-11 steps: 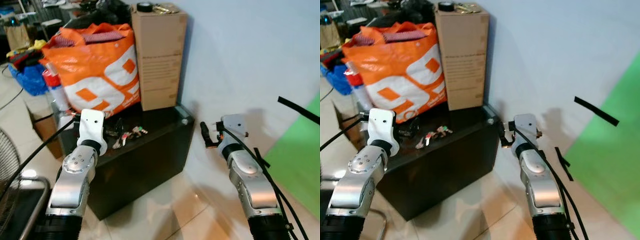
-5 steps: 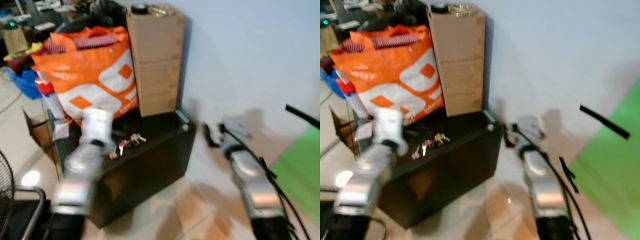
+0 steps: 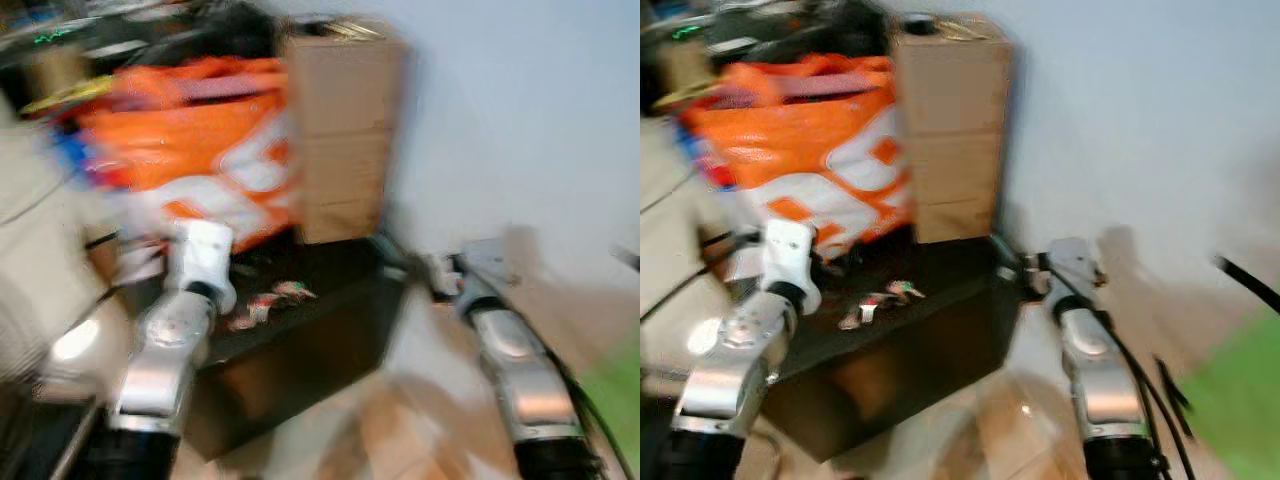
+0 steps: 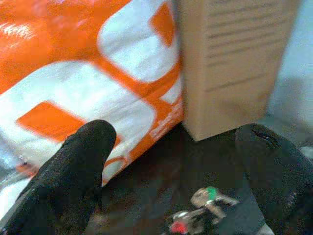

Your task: Hang keys on a hook

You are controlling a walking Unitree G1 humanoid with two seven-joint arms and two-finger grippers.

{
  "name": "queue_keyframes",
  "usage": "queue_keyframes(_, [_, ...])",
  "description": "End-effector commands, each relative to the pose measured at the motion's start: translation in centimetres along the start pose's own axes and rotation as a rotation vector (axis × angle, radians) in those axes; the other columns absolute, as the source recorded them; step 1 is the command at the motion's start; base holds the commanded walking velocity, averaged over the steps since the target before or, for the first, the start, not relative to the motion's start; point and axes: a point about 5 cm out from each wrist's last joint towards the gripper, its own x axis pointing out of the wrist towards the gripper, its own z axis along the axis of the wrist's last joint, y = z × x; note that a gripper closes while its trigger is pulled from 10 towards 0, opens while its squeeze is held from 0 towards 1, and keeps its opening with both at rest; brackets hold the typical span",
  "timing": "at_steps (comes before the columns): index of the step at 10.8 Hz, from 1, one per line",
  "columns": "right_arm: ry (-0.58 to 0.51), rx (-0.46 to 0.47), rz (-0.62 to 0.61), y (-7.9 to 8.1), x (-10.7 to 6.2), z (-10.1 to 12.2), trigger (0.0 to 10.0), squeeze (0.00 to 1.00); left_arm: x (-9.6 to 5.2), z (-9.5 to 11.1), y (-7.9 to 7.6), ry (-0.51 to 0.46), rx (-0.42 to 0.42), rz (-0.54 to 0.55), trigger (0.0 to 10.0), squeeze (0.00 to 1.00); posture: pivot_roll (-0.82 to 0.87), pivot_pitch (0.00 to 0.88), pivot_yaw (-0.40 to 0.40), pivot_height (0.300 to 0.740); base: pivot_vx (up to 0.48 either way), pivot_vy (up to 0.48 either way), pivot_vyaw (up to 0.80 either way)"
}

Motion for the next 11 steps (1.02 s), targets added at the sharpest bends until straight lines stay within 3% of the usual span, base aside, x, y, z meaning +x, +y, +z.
queue_keyframes(1, [-0.028,0.001,0.035,1.1,0.2,0.8,10.0,1.00,-0.2,0.3,1.1,-0.006,0.015,0.031,10.0,1.00,-0.07,0.000,0.002,0.740,0.326,0.000,0.80])
queue_keyframes(6, [-0.025,-0.012,0.055,1.3,0.4,0.8,10.0,1.00,-0.4,0.2,1.1,-0.007,0.017,0.038,10.0,1.00,-0.06,0.000,-0.013,0.740,0.322,0.000,0.00])
queue_keyframes(9, [-0.014,-0.049,0.082,1.0,0.5,0.6,10.0,1.00,-0.5,0.2,1.0,-0.006,0.016,0.040,10.0,1.00,-0.06,0.000,-0.017,0.740,0.311,0.000,0.67])
queue_keyframes(11, [-0.010,-0.151,0.240,0.2,0.0,0.5,10.0,1.00,-0.3,-0.2,0.7,0.019,0.043,-0.004,10.0,1.00,-0.07,0.000,-0.004,0.740,0.165,0.000,0.00])
